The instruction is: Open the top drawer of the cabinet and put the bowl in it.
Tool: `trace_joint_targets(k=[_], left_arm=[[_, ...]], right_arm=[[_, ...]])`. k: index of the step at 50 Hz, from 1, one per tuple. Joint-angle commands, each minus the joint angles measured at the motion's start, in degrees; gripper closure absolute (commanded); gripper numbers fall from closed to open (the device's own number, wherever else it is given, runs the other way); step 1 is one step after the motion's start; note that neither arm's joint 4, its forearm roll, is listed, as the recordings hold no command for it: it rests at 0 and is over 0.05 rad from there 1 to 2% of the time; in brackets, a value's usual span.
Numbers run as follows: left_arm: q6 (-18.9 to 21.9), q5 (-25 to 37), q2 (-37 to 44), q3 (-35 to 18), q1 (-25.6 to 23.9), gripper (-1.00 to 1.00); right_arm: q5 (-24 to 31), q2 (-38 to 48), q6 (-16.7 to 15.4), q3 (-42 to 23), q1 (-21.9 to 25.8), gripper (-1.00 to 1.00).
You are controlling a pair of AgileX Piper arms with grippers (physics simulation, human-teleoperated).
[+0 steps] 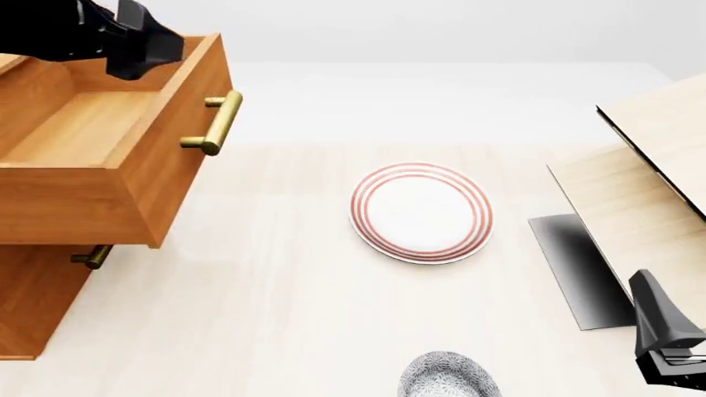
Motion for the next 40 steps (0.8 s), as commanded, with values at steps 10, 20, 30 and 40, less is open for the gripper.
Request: trace_joint_targets(k=[10, 20, 30, 40], left_arm=[[6.24, -0.77, -2.87, 2.72, -3.03, -1.00], [12.08, -0.98, -4.57, 5.06, -3.81, -1.00], [13.71, -0.78, -7.16, 7.48, -3.74, -1.00], [12.49, -1.61, -7.93, 9.38, -6.48, -1.00]], right_arm=[[0.02, -0.08, -0.01, 0.04, 0.01, -1.00], [0.02, -0.08, 0.00, 0.04, 0.00, -1.00], [0.02, -0.08, 0.00, 0.04, -0.01, -1.00], [0.02, -0.07, -0.01, 0.04, 0.00, -1.00]])
